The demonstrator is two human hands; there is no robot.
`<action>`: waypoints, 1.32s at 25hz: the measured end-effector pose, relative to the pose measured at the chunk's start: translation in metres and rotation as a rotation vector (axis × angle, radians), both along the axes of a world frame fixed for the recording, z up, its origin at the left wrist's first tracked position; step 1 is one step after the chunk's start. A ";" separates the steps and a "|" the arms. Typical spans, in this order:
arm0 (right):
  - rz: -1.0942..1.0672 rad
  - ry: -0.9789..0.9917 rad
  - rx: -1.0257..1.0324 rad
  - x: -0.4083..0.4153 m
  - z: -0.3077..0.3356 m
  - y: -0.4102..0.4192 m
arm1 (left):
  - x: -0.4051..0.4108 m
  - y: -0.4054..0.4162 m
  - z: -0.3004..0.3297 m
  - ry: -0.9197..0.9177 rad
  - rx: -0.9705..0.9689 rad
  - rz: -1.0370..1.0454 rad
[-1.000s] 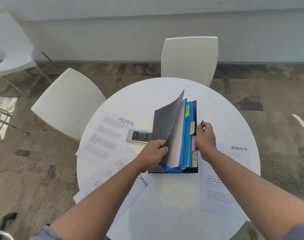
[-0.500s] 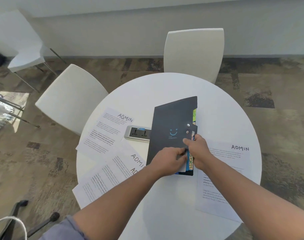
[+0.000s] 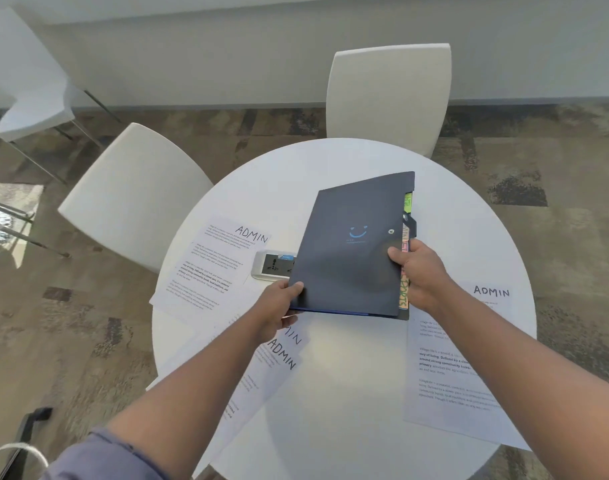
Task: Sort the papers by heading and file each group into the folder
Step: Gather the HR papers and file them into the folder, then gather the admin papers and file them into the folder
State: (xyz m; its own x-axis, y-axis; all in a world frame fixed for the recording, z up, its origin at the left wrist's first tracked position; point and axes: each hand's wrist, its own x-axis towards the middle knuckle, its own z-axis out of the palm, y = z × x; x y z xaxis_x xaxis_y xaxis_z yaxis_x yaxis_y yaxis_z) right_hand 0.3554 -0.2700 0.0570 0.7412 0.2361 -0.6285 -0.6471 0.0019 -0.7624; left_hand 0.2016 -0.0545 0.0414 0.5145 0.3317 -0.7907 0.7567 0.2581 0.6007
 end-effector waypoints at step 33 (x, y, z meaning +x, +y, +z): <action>0.085 -0.038 -0.404 0.013 -0.059 0.038 | 0.071 0.071 -0.017 -0.119 0.319 -0.309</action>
State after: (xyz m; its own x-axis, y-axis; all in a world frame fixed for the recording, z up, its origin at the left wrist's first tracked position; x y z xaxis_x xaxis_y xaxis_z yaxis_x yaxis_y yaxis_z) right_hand 0.3688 -0.2322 -0.0019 0.7542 0.0375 -0.6556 -0.6033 -0.3548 -0.7143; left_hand 0.2729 0.0169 0.0239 0.7089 0.3654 -0.6033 0.6898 -0.1808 0.7010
